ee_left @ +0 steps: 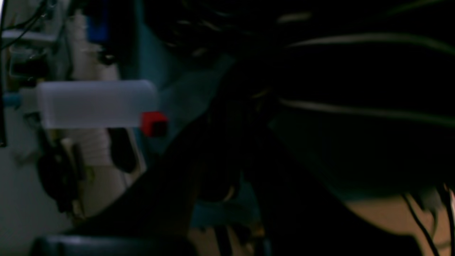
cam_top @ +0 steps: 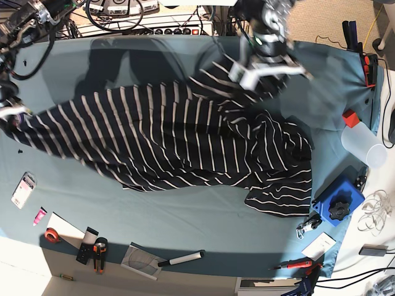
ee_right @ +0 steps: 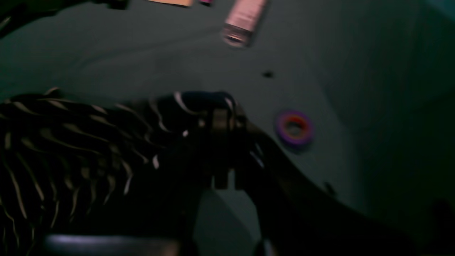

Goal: Layout the t-shirt on the table in an organized manner, then fold the t-shirt properly
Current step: 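Lift the shirt with both grippers and swing it toward the table edge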

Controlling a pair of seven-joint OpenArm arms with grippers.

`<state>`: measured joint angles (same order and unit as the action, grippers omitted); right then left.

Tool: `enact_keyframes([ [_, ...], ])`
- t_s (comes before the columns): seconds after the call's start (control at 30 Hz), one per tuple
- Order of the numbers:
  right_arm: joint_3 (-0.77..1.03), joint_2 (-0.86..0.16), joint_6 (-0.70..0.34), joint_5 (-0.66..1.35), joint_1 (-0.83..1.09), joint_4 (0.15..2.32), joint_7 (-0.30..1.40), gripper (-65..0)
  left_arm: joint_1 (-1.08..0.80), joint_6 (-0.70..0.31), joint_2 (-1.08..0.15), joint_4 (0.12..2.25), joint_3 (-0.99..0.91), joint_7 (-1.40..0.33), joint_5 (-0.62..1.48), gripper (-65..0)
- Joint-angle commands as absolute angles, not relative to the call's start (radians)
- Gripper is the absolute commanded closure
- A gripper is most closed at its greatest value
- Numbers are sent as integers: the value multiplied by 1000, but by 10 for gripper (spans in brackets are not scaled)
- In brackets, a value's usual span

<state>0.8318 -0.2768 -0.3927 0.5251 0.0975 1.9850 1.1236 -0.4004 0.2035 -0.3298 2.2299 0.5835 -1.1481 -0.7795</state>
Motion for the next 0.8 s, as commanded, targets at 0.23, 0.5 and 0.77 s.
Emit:
enact_keyframes([
  [0.23, 563, -297, -372, 343, 1, 1923, 958, 0, -264, 57, -332, 2242, 247, -875, -223, 0],
  [0.5, 496, -297, -310, 302, -310, 1554, 858, 0, -36, -39, -332, 2132, 110, -802, 4, 0],
  [0.77, 447, -334, -369, 337, -704, 1279, 850, 0, 352, -73, -333, 1807, 110, -773, 31, 0],
])
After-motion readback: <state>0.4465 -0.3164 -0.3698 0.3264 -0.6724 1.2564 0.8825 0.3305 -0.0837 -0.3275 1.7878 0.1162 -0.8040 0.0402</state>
